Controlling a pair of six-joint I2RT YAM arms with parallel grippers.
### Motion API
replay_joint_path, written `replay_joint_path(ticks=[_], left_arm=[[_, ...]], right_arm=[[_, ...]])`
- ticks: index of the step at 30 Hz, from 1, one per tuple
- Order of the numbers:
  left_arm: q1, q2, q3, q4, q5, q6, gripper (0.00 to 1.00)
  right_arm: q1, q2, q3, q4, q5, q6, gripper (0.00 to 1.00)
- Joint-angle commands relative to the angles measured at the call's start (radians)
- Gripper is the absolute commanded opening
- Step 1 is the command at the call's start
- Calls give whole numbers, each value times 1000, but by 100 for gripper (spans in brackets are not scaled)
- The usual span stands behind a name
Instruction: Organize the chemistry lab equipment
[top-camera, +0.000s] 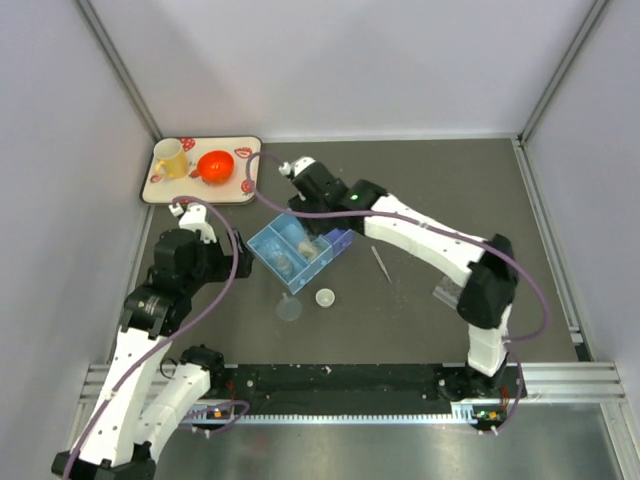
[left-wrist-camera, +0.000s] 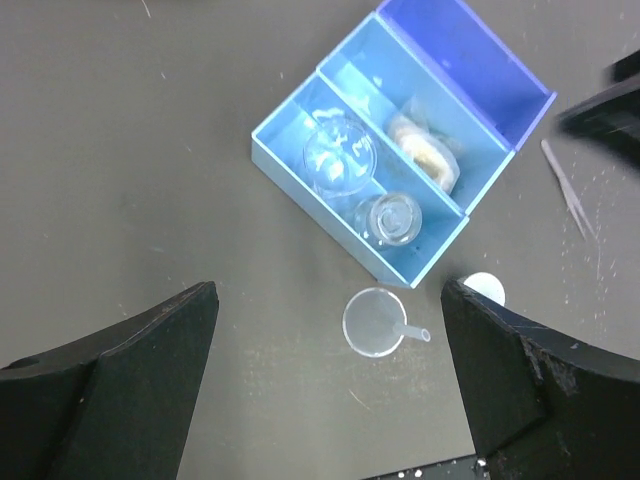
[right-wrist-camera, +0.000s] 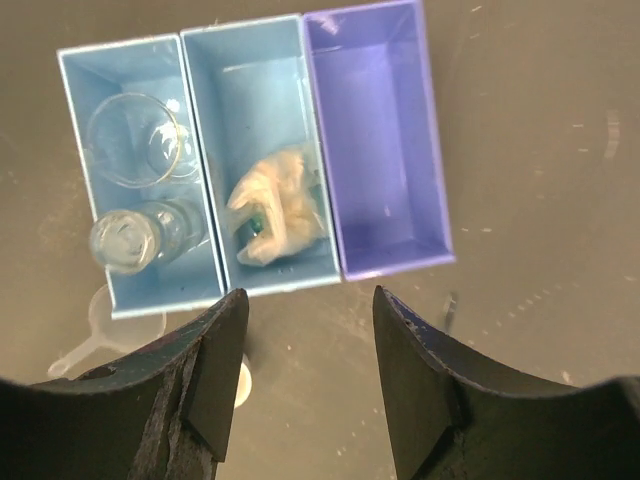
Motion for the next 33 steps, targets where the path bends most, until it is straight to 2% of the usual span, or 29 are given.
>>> replay_joint_path(ticks=[1,7,9,13,19,33], left_arm=[[-1,26,-38,78,73,-23,98],[-65,77,-91,87,156,-55,98],[-100,103,-107,93,141,-67,98],[-252,175,-118,121,75,-104,98],[-303,269,-146,156,61,-135,98],[-332,391,-203,254,32,-174,67]], right_arm=[[15,-199,-70,-1,83,17,54],[15,-371,-246,10,108,51,54],[15,-414,-309,20,115,58,54],[15,-469,-404,42,114,81,54],[15,-532,-518,77,97,107,54],[15,-606,-644,120,88,127,54]])
